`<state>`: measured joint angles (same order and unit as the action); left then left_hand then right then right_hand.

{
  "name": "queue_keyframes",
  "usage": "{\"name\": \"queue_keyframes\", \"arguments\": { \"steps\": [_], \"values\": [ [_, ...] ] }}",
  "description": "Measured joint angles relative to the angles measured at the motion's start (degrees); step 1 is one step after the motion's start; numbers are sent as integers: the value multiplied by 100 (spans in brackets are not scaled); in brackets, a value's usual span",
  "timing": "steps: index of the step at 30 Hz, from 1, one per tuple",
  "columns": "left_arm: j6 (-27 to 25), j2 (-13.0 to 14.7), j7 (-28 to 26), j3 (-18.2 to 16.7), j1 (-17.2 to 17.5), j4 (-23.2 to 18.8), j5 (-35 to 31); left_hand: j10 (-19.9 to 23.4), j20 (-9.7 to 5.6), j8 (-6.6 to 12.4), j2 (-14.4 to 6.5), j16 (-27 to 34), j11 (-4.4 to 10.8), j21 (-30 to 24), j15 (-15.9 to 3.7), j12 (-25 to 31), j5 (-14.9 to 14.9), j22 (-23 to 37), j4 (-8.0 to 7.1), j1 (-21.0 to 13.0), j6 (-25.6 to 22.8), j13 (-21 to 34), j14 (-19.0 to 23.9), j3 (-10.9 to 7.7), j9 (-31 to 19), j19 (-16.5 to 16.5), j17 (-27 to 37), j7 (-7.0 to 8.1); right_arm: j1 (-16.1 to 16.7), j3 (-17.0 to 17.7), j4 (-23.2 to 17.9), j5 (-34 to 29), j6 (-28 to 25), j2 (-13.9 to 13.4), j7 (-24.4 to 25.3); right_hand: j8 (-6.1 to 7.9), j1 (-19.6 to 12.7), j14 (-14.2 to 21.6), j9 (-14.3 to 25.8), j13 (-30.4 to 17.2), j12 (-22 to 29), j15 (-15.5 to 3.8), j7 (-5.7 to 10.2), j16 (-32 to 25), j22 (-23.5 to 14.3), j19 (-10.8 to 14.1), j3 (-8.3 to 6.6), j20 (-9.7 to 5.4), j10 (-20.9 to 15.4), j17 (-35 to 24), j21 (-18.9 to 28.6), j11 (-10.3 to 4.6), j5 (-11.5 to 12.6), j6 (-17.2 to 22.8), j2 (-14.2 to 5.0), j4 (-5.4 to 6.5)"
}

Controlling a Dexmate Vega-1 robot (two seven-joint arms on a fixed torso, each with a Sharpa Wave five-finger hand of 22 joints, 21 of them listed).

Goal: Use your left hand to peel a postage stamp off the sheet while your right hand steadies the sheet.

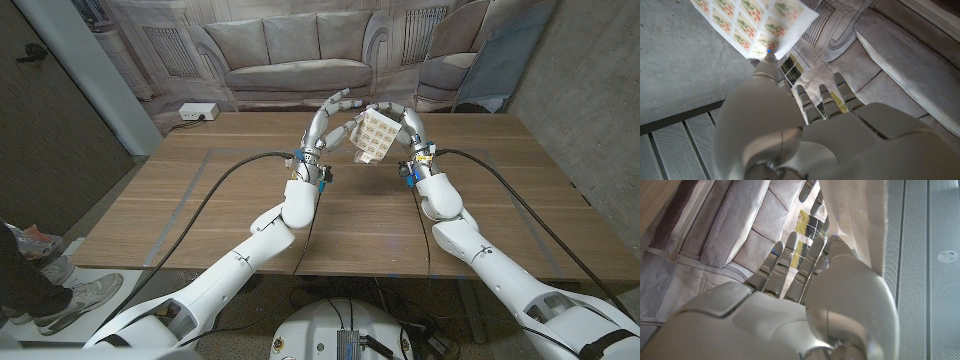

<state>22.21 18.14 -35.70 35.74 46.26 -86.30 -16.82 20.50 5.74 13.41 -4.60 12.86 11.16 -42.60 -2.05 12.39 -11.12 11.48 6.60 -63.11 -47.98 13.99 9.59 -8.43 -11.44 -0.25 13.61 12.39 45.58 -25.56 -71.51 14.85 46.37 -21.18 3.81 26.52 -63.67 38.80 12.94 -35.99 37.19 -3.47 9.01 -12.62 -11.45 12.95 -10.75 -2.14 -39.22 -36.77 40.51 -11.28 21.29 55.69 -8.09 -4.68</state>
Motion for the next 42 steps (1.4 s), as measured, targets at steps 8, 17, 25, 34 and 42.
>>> {"name": "queue_keyframes", "arguments": {
  "steps": [8,17,25,34,42],
  "values": [
    [-103,34,189,52,-78,9,73,-30,31,57,199,-42,30,0,1,0,0,0,35,80,-228,0,-83,75,27,-30,-4,9,-58,-8,107,33,43,29,-44,0,4,33,0,0,0,-33,0,0,-1,0,-24,0,0,0,12,0,0,0,-3,-24],
    [-113,19,194,65,-97,15,129,-8,62,56,345,-43,9,1,1,36,-40,0,-76,229,-308,0,-82,188,26,-61,-4,15,-103,-26,176,67,74,46,-92,0,7,33,0,0,0,-33,0,0,-1,0,-24,0,-31,1,43,-31,0,0,-6,-24],
    [-85,-12,120,69,-98,38,136,203,90,192,227,37,75,-42,-13,85,-84,0,-75,203,-721,-1,-4,186,43,-24,-3,10,-110,-35,190,80,74,51,-111,1,27,32,0,16,0,-33,11,0,-1,0,-24,0,-31,15,43,-31,-1,12,14,-24],
    [-7,-29,58,70,-50,16,127,301,82,313,88,38,51,-64,-9,118,-127,-8,4,60,-1102,-17,96,106,11,46,-4,38,-86,-41,147,78,8,47,-98,29,38,32,1,16,0,-33,23,0,-2,0,-24,0,-31,15,43,-31,-1,25,25,-24],
    [9,-21,10,58,20,-87,57,332,82,319,201,38,81,-86,-29,118,-127,-30,45,-53,-1160,-16,137,98,26,46,-31,-1,-54,-42,105,90,-20,49,-86,29,45,32,1,16,0,-33,25,0,-2,0,-48,0,-31,14,88,-31,-1,26,33,-48]
  ]
}}
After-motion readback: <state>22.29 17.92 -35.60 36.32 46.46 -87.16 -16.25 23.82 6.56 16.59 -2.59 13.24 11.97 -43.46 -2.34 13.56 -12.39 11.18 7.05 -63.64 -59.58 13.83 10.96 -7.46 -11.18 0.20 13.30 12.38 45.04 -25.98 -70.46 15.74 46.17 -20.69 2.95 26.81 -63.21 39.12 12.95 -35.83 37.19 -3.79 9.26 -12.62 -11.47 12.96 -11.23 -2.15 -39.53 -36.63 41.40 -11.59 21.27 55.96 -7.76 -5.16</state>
